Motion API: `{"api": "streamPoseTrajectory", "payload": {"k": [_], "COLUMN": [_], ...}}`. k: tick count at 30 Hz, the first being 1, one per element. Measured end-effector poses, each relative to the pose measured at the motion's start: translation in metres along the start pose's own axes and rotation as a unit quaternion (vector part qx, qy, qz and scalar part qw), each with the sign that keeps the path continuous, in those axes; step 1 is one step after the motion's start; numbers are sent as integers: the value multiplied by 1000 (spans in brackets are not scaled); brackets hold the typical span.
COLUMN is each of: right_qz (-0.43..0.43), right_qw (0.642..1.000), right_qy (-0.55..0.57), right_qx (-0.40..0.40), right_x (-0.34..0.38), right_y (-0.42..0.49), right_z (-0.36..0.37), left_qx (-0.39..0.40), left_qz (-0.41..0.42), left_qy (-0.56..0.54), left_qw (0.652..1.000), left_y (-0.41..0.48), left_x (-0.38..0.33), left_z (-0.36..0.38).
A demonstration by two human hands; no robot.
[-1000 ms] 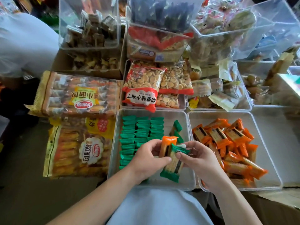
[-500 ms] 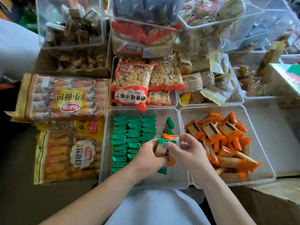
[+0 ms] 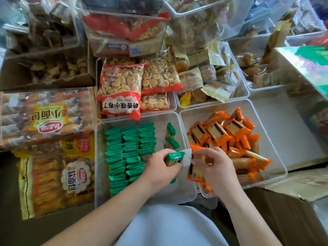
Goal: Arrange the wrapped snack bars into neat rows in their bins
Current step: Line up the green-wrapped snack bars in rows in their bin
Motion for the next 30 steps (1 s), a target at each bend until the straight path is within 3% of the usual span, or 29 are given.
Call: {"api": "streamPoseTrajectory", "payload": {"k": [3,8,10,12,14,16,20,22,25,27,30], "right_qz": [14,39,4,-80,-175,-215,-206,-190,-167,-168,-213], "right_qw": [990,976,969,973,964,946,907,897,889,903,920], "right_qy": [-142,-211,-247,-215,-186,-210,-342,-355,-353,-347,-322], "right_qx": [2,28,7,7,66,119,134,180,237,191,66], "right_x": [-12,-15,-7,5,17,24,25,24,20,21,36], "right_y": [4,14,13,10,6,4,6,7,9,15,23], "right_z": [-4,-8,-5,3,18,30,41,49,55,51,46], "left_qx": [-19,-4,7,29,56,59,23,5,59,90,53], "left_qz": [-1,-16,-21,-10,6,1,-2,-13,-69,-84,-68], "left_qy": [44,64,55,45,18,-12,-28,-15,16,33,10], "left_qw": [999,998,998,999,998,998,999,1000,996,992,996], "left_y": [4,2,2,1,-2,-4,-4,-4,-11,-16,-15], "left_x": [6,17,17,16,13,13,16,18,29,32,26], "left_z": [1,-1,-3,-2,1,0,-9,-15,-15,-14,-20]}}
Point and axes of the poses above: each hand's wrist, its own y-axis towards the middle knuckle, its own z-axis out of the palm, x = y × z, the point moved 4 cm from there along y, towards the middle knuckle, and after that the axes turned 10 degrees about -y, right-handed, at the moved point
